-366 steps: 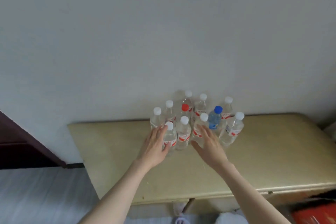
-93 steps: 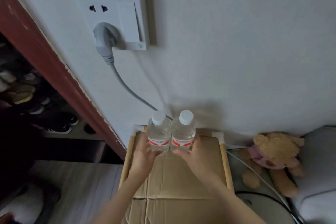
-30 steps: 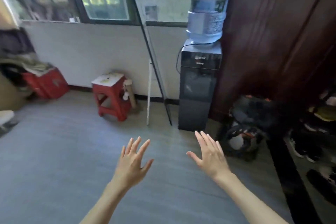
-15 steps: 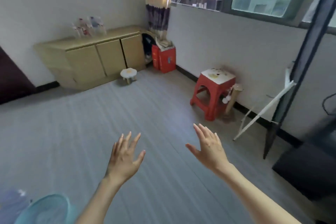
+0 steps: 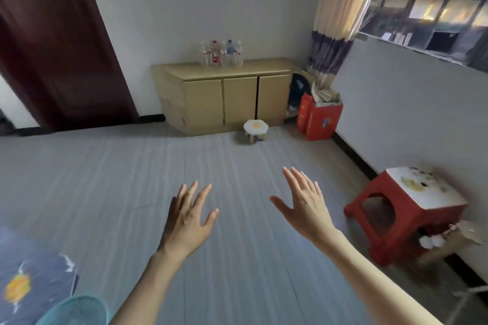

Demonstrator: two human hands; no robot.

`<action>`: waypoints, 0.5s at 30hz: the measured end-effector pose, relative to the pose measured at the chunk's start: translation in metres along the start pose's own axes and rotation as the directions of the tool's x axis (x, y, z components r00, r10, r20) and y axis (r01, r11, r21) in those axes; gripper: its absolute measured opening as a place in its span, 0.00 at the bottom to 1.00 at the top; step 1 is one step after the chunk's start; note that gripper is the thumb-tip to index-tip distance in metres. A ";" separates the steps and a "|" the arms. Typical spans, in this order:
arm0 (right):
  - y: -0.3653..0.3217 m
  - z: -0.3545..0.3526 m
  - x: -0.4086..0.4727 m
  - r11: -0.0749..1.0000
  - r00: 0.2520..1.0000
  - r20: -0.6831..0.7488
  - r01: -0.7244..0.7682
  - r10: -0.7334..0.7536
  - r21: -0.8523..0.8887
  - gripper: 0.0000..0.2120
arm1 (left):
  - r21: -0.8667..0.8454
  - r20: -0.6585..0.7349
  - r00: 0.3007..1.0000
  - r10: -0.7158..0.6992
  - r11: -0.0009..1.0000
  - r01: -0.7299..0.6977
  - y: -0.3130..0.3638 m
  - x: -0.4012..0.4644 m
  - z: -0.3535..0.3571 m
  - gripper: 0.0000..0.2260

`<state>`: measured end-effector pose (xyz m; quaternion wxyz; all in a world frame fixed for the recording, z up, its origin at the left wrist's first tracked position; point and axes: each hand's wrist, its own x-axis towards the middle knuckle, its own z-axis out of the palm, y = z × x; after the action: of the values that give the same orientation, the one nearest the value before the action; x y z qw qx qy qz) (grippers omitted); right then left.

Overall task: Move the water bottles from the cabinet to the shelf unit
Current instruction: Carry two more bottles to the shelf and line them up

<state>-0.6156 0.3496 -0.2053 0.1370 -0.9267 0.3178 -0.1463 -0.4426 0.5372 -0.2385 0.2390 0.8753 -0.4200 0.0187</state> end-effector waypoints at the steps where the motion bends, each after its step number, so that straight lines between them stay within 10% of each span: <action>1: 0.001 0.003 0.020 1.000 1.000 0.009 0.017 -0.017 0.007 0.34 | 0.007 -0.011 1.000 -0.015 1.000 0.016 -0.004 0.016 0.003 0.33; 15: 0.023 0.078 0.335 0.996 0.994 0.076 0.083 -0.084 0.012 0.34 | -0.054 -0.001 0.994 -0.114 0.992 0.113 -0.081 0.299 0.064 0.36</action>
<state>-0.3477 0.1337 -0.2238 0.1470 -0.9435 0.2725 -0.1177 -0.1998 0.3355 -0.2580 0.2641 0.8909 -0.3695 -0.0044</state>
